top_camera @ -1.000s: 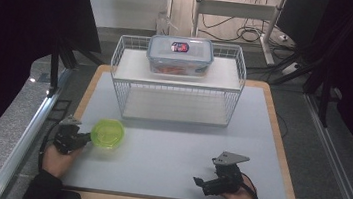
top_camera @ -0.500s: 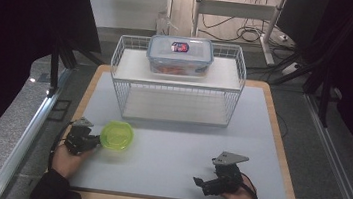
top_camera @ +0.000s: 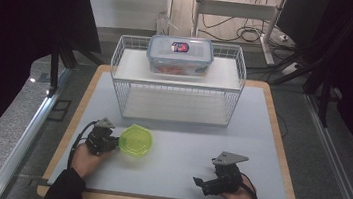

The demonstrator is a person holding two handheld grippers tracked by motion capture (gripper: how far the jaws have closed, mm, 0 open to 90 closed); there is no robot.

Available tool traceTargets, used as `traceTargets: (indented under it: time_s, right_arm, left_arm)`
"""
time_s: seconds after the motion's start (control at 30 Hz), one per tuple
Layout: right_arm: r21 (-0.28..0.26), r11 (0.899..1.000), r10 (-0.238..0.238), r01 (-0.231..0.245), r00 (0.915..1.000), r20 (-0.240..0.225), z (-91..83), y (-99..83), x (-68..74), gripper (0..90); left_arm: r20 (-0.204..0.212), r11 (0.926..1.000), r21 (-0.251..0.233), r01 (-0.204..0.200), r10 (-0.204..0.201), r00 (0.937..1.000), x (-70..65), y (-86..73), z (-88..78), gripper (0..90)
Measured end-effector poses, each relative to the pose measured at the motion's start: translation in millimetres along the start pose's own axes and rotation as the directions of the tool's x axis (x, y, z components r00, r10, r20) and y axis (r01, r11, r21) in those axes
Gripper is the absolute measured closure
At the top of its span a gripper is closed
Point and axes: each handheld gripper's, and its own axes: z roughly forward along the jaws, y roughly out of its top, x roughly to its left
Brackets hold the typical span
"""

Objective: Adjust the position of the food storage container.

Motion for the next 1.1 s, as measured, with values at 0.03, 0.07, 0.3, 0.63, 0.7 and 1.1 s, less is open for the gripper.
traceTargets:
  time_s: [0.03,0.07,0.3,0.63,0.7,1.1]
  right_arm:
    - [0.0,1.0,0.0,0.0,1.0,0.0,0.0,0.0,0.0,4.0]
    - [0.0,1.0,0.0,0.0,1.0,0.0,0.1,0.0,0.0,4.0]
    - [0.003,1.0,0.002,-0.002,1.0,-0.001,0.9,-0.3,-0.1,3.9]
    - [0.008,1.0,0.006,-0.006,1.0,0.001,1.1,-0.8,-0.9,4.0]
    - [0.009,1.0,0.007,-0.007,1.0,0.001,1.1,-0.9,-1.0,4.0]
    - [0.009,1.0,0.012,-0.012,0.9999,0.0,0.5,-1.3,-1.7,4.0]
  left_arm:
    - [0.004,0.9999,0.003,-0.01,0.01,0.9999,-2.2,2.1,2.4,89.0]
    - [0.01,0.9998,0.006,-0.019,0.019,0.9998,-5.0,4.7,5.1,89.0]
    - [0.045,0.9978,0.017,-0.065,0.064,0.9969,-21.3,20.7,23.1,89.2]
    - [0.095,0.9916,0.02,-0.128,0.125,0.9876,-43.5,46.1,50.1,89.5]
    - [0.1,0.9879,0.034,-0.151,0.147,0.984,-46.6,51.1,56.0,89.5]
    - [0.062,0.9941,0.016,-0.107,0.106,0.9924,-34.5,56.8,57.6,87.7]
